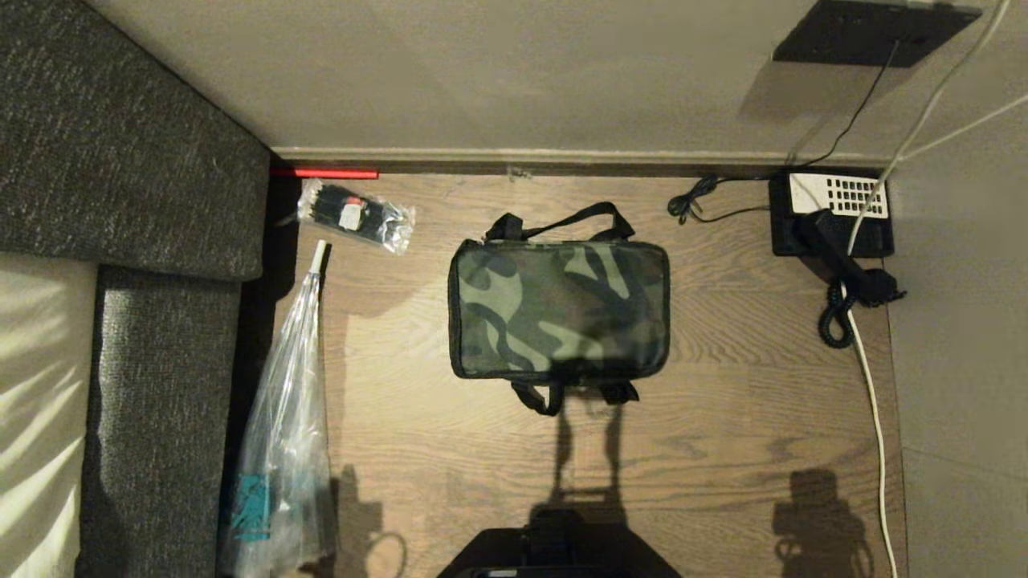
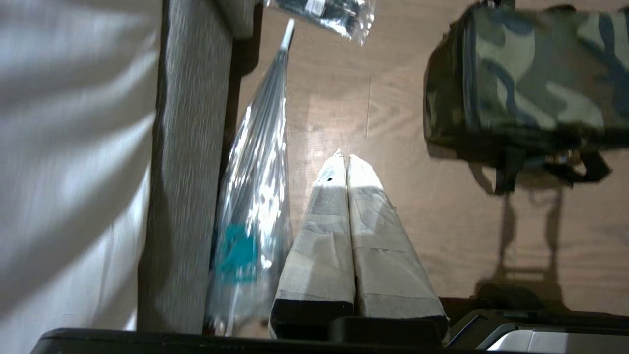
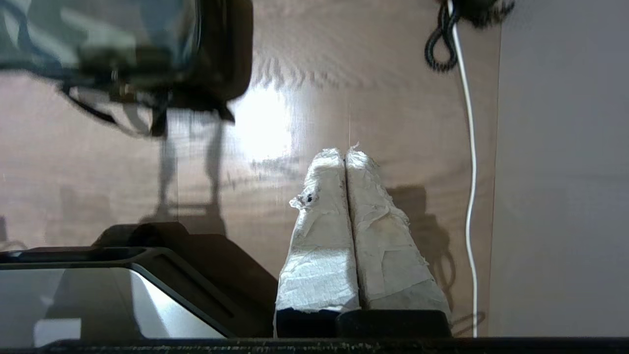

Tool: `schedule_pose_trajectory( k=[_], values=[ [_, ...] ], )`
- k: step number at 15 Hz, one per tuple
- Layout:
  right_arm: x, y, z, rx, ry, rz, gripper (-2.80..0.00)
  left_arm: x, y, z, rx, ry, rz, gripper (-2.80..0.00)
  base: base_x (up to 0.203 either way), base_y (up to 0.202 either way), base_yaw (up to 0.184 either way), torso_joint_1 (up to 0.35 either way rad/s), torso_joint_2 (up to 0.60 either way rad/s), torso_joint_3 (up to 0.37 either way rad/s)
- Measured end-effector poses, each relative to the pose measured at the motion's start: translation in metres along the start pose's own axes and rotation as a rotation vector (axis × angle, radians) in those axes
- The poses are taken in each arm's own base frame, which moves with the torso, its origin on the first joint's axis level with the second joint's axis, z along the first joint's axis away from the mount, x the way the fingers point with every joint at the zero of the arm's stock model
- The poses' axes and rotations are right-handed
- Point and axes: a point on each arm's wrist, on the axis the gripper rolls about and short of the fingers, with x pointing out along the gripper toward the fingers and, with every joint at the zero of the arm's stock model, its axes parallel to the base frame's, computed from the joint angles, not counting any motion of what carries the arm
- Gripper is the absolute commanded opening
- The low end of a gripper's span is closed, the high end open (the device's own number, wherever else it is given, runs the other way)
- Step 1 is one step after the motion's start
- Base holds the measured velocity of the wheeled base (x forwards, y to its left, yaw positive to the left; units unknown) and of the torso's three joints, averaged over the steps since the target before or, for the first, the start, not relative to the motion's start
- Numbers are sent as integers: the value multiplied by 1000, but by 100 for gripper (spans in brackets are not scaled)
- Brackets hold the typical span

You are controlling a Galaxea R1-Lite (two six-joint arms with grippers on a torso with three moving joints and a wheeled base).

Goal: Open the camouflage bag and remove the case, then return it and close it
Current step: Open the top of the storage box

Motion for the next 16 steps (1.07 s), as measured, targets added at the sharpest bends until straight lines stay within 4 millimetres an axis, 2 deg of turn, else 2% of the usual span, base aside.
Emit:
schedule_pose_trajectory(
  k=[1,14,16],
  values=[
    [0,0,0,0,0,-1,-280,0,0,0,0,0,0,-280,-152,0,8,0,2,2],
    [0,0,0,0,0,-1,-280,0,0,0,6,0,-1,-280,0,0,0,0,0,0],
    [0,0,0,1,0,1,-280,0,0,0,4,-1,0,-280,4,75,3,-2,4,3]
  ],
)
